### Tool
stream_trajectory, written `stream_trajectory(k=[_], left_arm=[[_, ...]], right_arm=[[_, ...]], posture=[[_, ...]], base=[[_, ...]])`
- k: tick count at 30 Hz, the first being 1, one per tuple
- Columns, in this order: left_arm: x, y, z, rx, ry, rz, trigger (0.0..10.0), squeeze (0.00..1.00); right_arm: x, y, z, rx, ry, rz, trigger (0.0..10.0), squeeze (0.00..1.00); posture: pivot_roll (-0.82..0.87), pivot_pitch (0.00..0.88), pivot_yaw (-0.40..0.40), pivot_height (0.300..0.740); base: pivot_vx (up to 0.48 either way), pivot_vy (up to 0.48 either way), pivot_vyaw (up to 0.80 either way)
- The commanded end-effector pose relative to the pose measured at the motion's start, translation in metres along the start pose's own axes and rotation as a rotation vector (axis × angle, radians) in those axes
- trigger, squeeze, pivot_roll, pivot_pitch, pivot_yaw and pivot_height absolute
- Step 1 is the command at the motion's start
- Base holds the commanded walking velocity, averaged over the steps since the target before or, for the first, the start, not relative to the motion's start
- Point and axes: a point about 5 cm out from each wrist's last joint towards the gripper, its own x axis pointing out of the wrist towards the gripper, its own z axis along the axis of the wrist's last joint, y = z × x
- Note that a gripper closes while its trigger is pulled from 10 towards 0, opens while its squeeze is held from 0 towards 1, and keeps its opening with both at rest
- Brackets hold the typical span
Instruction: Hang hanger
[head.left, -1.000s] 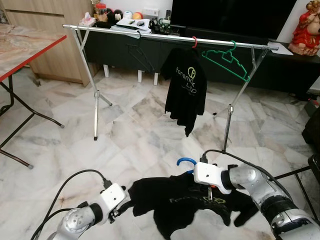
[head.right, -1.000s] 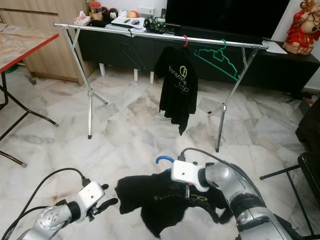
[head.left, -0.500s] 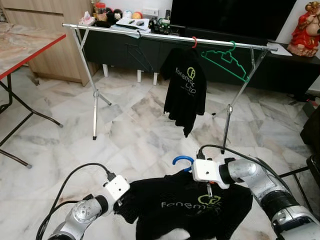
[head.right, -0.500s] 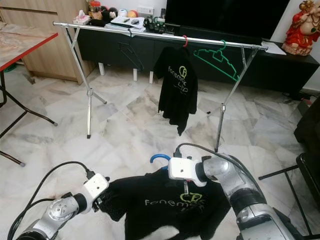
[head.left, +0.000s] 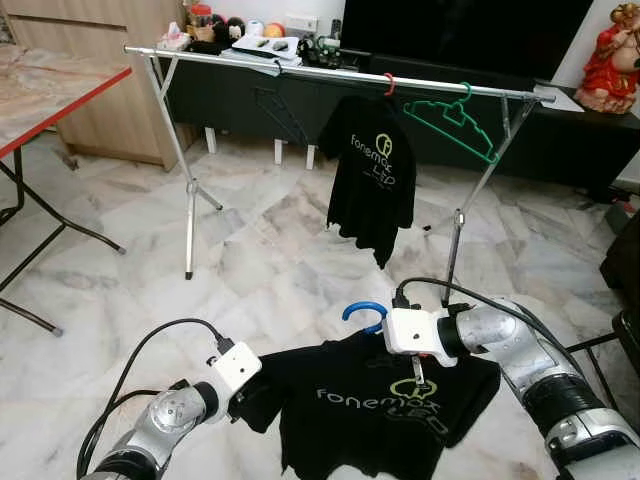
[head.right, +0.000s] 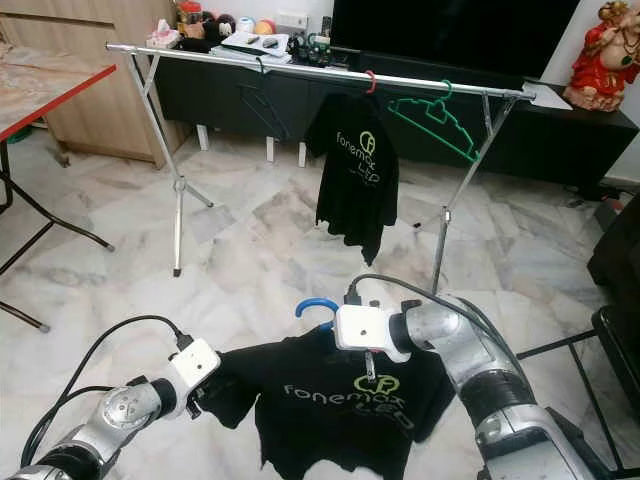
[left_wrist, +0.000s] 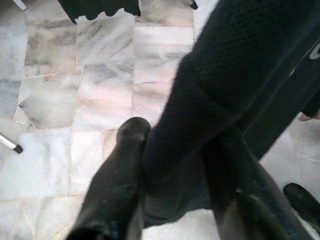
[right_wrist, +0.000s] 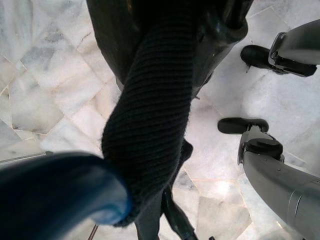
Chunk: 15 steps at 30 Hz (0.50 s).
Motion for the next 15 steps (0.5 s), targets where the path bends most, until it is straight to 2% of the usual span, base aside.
stream_trajectory(k=[1,15], left_arm=[[0.0021,-0.0044,-0.0004,0.016,0.011,-0.022,0.0,0.00],[0.0029,-0.0029,-0.0026,0.049,0.045,-0.010,0.0,0.00]], right_arm=[[-0.0093,-0.0085,0.0081,-0.026,-0.038,-0.048,10.0,0.00],[-0.0094,-0.0110,0.0090,-0.023,-0.029,-0.072,10.0,0.00]], posture=[[-0.05,0.084,-0.107,0.740],[-0.04,0.087,-0.107,0.740]], base=[[0.000,0.000,0.00],[0.000,0.000,0.00]])
